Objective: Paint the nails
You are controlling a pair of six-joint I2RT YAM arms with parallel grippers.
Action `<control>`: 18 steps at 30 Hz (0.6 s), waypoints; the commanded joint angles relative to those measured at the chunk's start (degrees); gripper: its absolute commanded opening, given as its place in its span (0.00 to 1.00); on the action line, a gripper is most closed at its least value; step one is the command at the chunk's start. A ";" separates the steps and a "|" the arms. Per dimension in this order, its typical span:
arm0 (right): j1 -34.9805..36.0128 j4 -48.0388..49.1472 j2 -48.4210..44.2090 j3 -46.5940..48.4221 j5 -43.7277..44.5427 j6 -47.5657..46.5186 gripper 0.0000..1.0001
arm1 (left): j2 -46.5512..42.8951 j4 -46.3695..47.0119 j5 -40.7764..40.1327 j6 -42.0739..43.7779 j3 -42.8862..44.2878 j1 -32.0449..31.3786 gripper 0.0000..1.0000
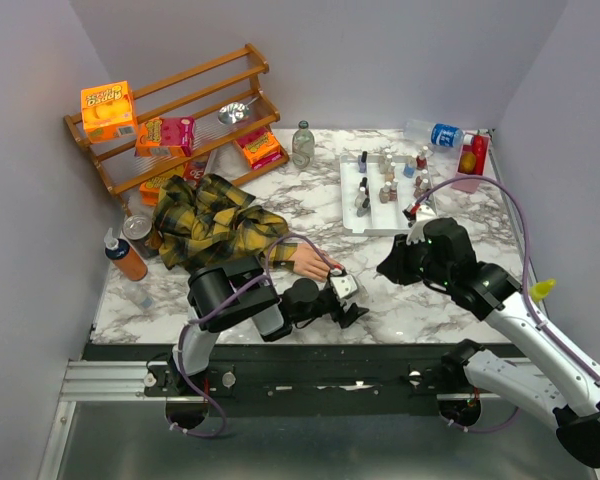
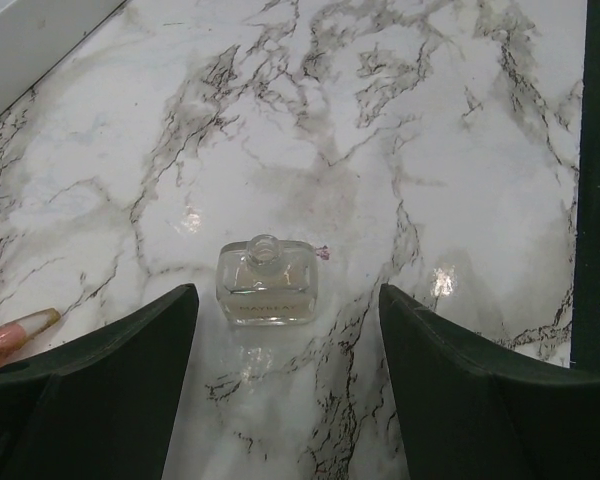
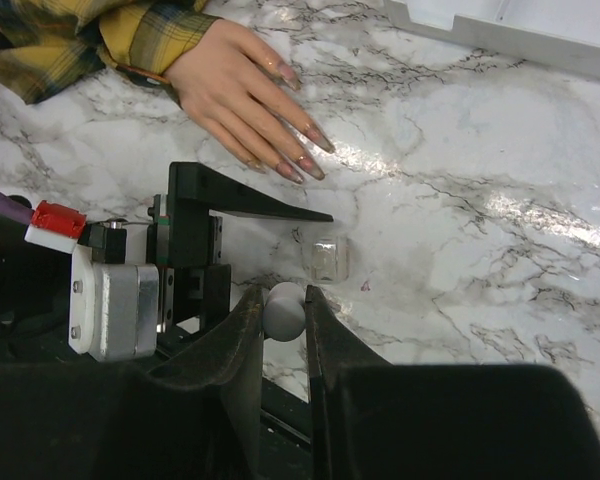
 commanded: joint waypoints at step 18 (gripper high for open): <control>-0.05 3.39 3.12 -4.88 -1.00 1.28 0.01 | 4.53 8.50 2.62 0.02 2.06 1.53 0.53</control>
